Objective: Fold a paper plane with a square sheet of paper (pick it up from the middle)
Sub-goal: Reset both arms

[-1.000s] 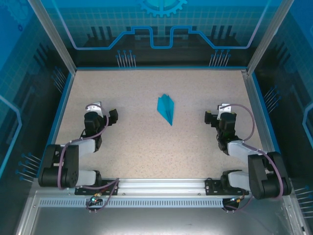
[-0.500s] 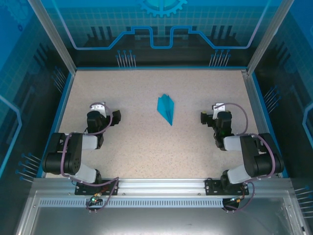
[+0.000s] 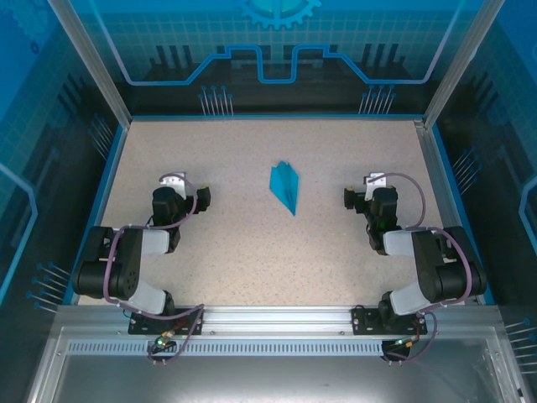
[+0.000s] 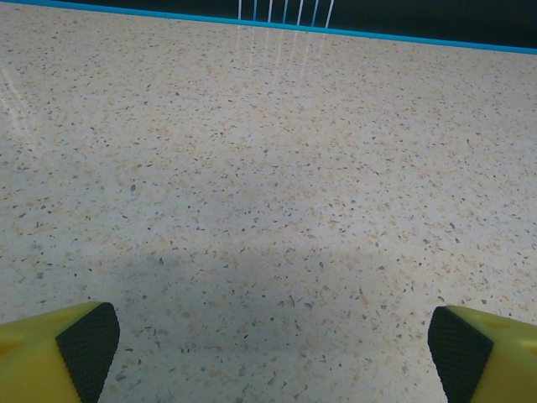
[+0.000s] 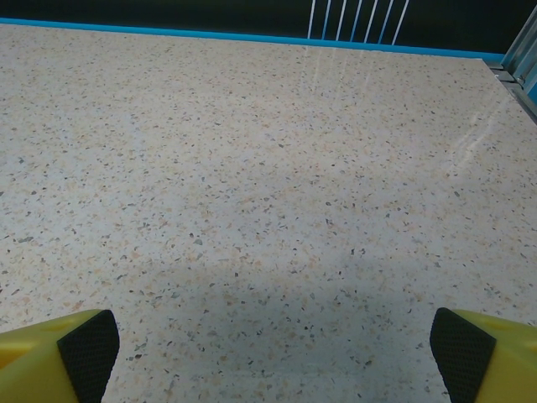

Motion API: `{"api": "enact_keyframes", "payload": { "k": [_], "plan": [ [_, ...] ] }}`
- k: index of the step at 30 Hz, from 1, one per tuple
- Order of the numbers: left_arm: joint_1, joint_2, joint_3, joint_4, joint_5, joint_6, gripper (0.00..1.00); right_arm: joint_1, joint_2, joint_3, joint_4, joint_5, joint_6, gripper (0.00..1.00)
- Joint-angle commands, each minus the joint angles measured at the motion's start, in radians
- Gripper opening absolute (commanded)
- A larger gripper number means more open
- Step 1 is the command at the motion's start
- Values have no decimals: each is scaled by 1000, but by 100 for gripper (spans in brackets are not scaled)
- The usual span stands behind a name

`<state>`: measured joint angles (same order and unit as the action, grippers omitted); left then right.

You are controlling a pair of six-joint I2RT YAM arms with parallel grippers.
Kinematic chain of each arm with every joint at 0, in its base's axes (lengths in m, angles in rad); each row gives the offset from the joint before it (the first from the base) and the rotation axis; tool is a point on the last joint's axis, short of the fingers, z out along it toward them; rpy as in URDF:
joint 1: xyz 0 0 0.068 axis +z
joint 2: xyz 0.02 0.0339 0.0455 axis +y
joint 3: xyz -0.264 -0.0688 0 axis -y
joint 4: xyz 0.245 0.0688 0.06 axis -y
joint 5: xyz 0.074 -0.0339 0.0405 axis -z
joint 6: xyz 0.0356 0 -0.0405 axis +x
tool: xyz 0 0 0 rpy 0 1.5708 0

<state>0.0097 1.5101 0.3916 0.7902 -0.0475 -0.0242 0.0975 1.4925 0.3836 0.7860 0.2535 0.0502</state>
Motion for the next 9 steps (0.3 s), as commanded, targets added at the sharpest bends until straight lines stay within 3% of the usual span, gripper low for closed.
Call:
{"api": "enact_keyframes", "payload": {
  "k": [1,9],
  "plan": [
    [-10,9,26,-4,-6,21,99,-7,7,18,18,12,-10,99],
    [-13,9,26,-3,-12,24,99,-7,6,17,19,12,-12,99]
  ]
}}
